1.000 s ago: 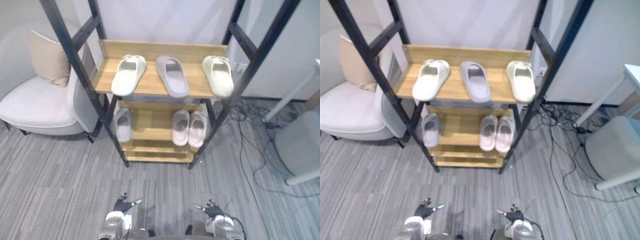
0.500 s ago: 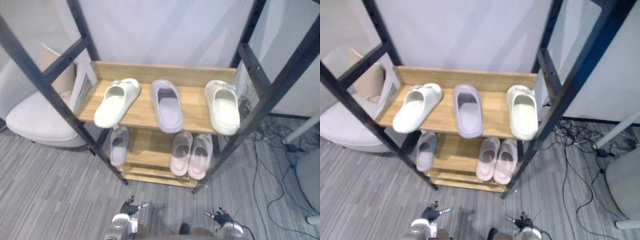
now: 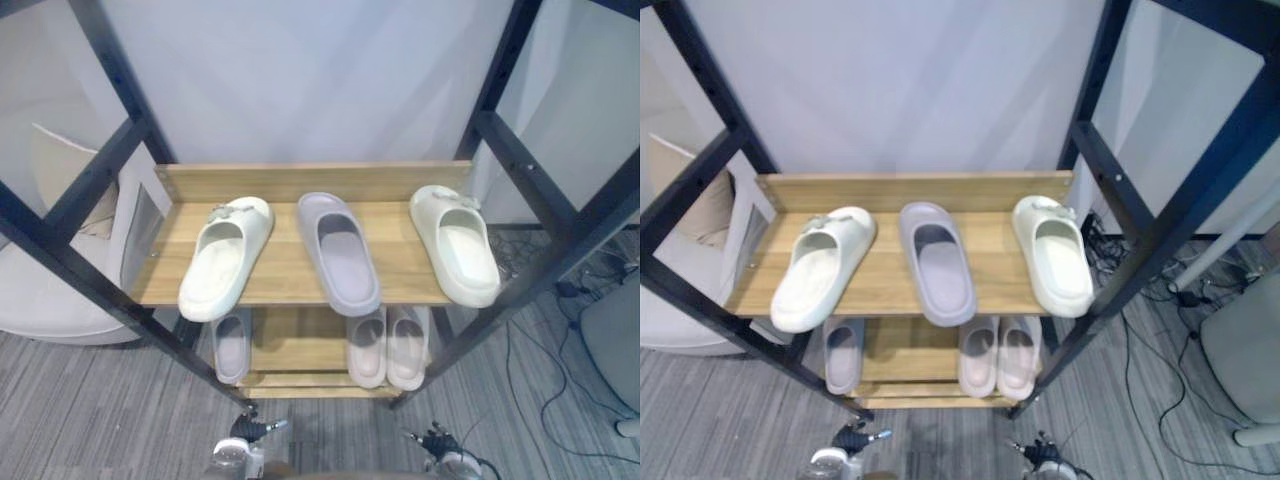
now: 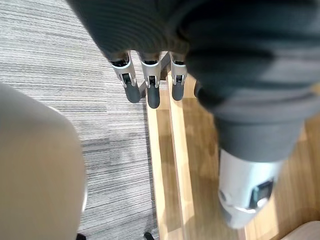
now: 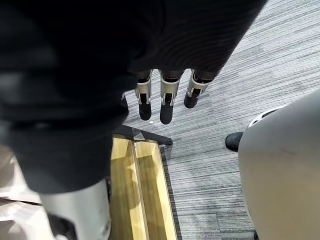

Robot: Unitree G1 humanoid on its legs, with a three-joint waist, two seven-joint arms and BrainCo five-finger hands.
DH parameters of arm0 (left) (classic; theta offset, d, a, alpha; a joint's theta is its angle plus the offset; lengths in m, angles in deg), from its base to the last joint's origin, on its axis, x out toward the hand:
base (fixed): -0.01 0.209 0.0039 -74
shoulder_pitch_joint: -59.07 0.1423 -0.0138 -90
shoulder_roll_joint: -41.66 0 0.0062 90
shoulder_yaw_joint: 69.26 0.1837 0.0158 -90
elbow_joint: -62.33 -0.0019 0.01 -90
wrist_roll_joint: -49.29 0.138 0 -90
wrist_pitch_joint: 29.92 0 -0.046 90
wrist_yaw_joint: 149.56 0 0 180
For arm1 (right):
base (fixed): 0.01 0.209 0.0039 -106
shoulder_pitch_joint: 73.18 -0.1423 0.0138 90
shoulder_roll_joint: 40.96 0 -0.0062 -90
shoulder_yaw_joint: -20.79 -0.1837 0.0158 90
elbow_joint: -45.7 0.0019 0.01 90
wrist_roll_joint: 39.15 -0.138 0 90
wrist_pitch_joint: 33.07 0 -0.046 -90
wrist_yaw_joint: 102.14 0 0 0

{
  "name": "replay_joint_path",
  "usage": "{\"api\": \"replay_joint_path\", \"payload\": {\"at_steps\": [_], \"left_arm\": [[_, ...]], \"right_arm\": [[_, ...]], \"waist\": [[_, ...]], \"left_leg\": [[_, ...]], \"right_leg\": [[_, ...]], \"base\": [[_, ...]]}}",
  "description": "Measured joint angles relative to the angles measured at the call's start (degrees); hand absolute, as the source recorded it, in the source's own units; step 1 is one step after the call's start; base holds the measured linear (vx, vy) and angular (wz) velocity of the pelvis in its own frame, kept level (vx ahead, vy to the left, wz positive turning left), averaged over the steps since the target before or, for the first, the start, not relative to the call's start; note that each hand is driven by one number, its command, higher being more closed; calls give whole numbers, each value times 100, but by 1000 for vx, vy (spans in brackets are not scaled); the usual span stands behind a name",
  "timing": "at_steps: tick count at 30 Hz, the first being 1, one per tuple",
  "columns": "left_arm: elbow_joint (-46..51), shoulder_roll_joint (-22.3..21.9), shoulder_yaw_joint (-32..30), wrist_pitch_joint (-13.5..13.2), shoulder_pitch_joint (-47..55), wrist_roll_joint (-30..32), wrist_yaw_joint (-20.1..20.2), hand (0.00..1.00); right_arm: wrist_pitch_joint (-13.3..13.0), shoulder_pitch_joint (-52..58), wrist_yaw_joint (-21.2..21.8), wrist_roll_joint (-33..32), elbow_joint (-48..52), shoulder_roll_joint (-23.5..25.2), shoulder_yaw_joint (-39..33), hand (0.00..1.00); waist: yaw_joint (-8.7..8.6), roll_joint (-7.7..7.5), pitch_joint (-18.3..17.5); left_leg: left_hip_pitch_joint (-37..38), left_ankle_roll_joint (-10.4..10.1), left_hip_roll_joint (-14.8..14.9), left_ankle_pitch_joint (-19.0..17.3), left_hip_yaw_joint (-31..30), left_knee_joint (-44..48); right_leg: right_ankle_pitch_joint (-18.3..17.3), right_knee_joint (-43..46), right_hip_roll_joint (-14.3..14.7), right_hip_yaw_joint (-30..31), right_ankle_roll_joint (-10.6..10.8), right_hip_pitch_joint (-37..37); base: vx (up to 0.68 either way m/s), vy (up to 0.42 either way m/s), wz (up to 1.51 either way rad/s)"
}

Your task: Organize the slippers on the shoe rack

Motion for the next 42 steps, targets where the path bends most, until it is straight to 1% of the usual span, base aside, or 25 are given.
{"api": "replay_joint_path", "payload": {"at_steps": [5,7,8,10,12,13,14,17,18,22,24,27,32,34,35,37,40,42], "left_arm": [[-31,-3,-2,-4,103,5,-5,0],[-39,-2,-3,-4,105,6,-9,0],[-40,-8,-1,-4,108,13,-20,0],[-33,-3,-7,-5,110,14,-40,0],[-28,8,-8,-4,118,47,-47,0],[-25,9,-8,-5,122,47,-47,0],[-2,10,-7,-6,120,46,-47,0],[22,62,12,-9,139,46,-48,0],[26,90,39,-12,149,46,-51,0],[37,104,63,-27,181,49,-56,0],[86,105,70,-84,227,69,-62,0],[184,121,188,-129,282,105,-76,0],[246,140,287,-147,315,115,-87,0],[245,141,288,-167,318,123,-85,0],[245,142,300,-205,322,150,-84,0],[246,156,364,-237,319,177,-83,0],[250,160,419,-246,310,228,-70,0],[253,168,456,-246,304,243,-63,0]], "right_arm": [[-12,66,-18,-4,-4,5,139,0],[-46,91,-33,-9,63,-4,218,0],[-60,160,-66,-13,309,-2,320,0],[-78,352,-88,-15,859,-4,533,0],[-117,639,-119,-13,1858,1,806,0],[-127,718,-120,-11,2141,0,862,0],[-163,891,-119,-1,2713,14,920,0],[-237,1158,-120,47,3706,24,999,0],[-268,1311,-118,242,4136,26,1028,0],[-349,1750,-112,534,5219,82,1058,0],[-381,1926,-112,687,5544,122,1064,0],[-401,2154,-112,692,6097,122,1072,0],[-608,2422,-115,909,7214,118,1131,0],[-694,2427,-119,924,7547,114,1185,0],[-785,2419,-121,985,7759,111,1261,0],[-858,2383,-121,1126,8040,88,1328,0],[-977,2270,-123,1129,8407,12,1405,0],[-1023,2099,-132,1125,8575,-164,1398,0]], "waist": [[-16,-22,-170],[-17,-22,-177],[-18,-13,-193],[-23,-20,-188],[-42,-49,-175],[-47,-58,-176],[-57,-98,-170],[-87,-178,-189],[-89,-211,-195],[-139,-229,-210],[-156,-231,-210],[-182,-231,-209],[-198,-233,-210],[-201,-232,-210],[-200,-233,-211],[-199,-232,-211],[-197,-243,-221],[-197,-252,-227]], "left_leg": [[180,-1,0,3,30,-275],[181,30,0,26,38,-317],[183,49,-1,80,49,-411],[175,61,-3,124,137,-486],[177,65,-19,127,226,-486],[169,84,-20,139,256,-487],[155,115,-29,173,315,-489],[54,118,-44,181,317,-493],[1,129,-45,191,315,-496],[0,120,-56,341,301,-698],[29,112,-54,424,307,-808],[49,107,-42,507,315,-909],[68,85,-30,596,336,-1062],[65,83,-27,601,335,-1066],[67,83,-25,600,328,-1067],[65,83,-27,601,325,-1067],[60,84,-43,599,324,-1068],[36,87,-68,599,301,-1065]], "right_leg": [[7,-193,62,103,0,78],[67,-237,72,144,-9,79],[189,-346,93,176,-20,67],[320,-472,102,243,-31,42],[413,-567,98,364,-33,28],[433,-567,98,399,-28,-2],[472,-570,93,478,-31,-54],[491,-572,85,501,-8,-191],[497,-573,86,529,-1,-246],[591,-584,97,571,7,-389],[644,-599,110,603,-4,-419],[731,-661,121,628,-1,-434],[818,-766,141,669,-9,-455],[821,-768,149,700,-8,-459],[821,-768,153,706,-8,-455],[824,-768,154,705,-3,-455],[819,-770,139,703,3,-464],[814,-765,119,705,10,-456]], "base": [[38,-26,-8],[19,-21,-13],[-14,-3,-13],[-27,3,-20],[-56,-4,-26],[-72,-8,-28],[-85,-16,-26],[-113,-36,-12],[-94,-41,-5],[-126,-47,-5],[-101,-40,-7],[-97,-45,-7],[-56,-30,-5],[0,0,0],[0,0,0],[0,0,0],[41,1,-1],[40,5,0]]}}
